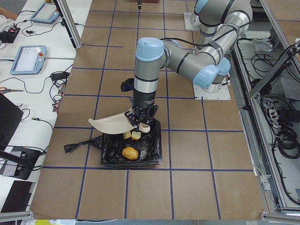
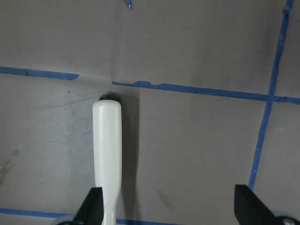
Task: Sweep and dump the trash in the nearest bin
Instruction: 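Lay the brush on the table and open the right gripper, then bring the empty dustpan back toward the table center with the left gripper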
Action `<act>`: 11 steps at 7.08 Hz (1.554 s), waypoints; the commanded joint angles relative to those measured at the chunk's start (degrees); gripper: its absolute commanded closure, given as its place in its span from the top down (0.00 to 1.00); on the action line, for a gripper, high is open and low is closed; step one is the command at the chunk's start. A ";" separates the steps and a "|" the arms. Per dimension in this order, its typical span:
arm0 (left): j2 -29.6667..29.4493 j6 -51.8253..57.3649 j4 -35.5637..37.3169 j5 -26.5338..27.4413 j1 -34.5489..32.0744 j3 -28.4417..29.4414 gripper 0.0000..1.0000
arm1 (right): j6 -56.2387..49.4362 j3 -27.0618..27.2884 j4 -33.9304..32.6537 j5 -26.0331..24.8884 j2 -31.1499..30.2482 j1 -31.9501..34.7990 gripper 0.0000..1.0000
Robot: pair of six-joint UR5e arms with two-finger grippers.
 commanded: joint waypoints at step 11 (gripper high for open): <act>-6.52 -82.49 6.20 -12.08 -49.09 -14.12 0.02 | -10.86 2.41 3.27 -0.58 -7.71 -7.44 1.00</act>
